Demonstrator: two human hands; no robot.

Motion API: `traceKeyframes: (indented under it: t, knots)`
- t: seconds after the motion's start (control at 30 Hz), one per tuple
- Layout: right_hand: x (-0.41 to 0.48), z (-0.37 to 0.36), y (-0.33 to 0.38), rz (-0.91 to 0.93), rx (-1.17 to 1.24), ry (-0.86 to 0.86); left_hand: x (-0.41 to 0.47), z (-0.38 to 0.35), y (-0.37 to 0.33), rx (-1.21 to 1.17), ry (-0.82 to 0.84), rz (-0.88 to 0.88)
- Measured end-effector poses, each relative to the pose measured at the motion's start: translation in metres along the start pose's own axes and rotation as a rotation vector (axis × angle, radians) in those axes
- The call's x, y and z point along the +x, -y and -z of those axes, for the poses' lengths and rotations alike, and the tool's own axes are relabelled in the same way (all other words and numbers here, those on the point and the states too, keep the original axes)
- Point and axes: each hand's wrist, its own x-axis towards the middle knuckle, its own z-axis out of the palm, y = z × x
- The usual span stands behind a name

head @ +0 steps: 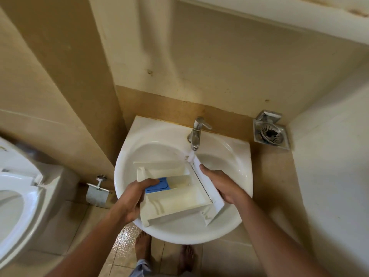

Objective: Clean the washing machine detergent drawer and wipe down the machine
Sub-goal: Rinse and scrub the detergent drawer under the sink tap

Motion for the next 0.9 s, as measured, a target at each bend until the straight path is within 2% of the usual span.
traceKeyframes:
  t: [0.13,0.23,0.33,0.53,0.77,0.83,0.9]
  knots:
    - [0.026,-0.003,0.014,0.041,-0.094,0.043,-0.011,-0.007,0.008,-0.056,-0.045,-0.059]
    - [0.041,-0.012,0.028,0.145,-0.139,-0.027,-0.017,-0.021,0.009,-0.070,-0.141,-0.128]
    - [0.056,-0.015,0.038,0.138,-0.149,-0.043,-0.024,-0.031,0.008,-0.070,-0.243,-0.202]
    - [0.085,-0.024,0.043,0.025,0.256,0.135,-0.032,-0.026,0.010,-0.059,-0.422,-0.358]
    - [0.119,-0.037,0.040,-0.039,0.803,0.201,-0.036,-0.025,0.032,-0.123,-0.536,-0.478]
    - [0.118,-0.035,0.044,-0.041,0.834,0.271,-0.035,-0.025,0.038,-0.156,-0.539,-0.483]
    - [0.109,-0.027,0.038,-0.071,0.723,0.297,-0.035,-0.029,0.044,-0.172,-0.539,-0.463]
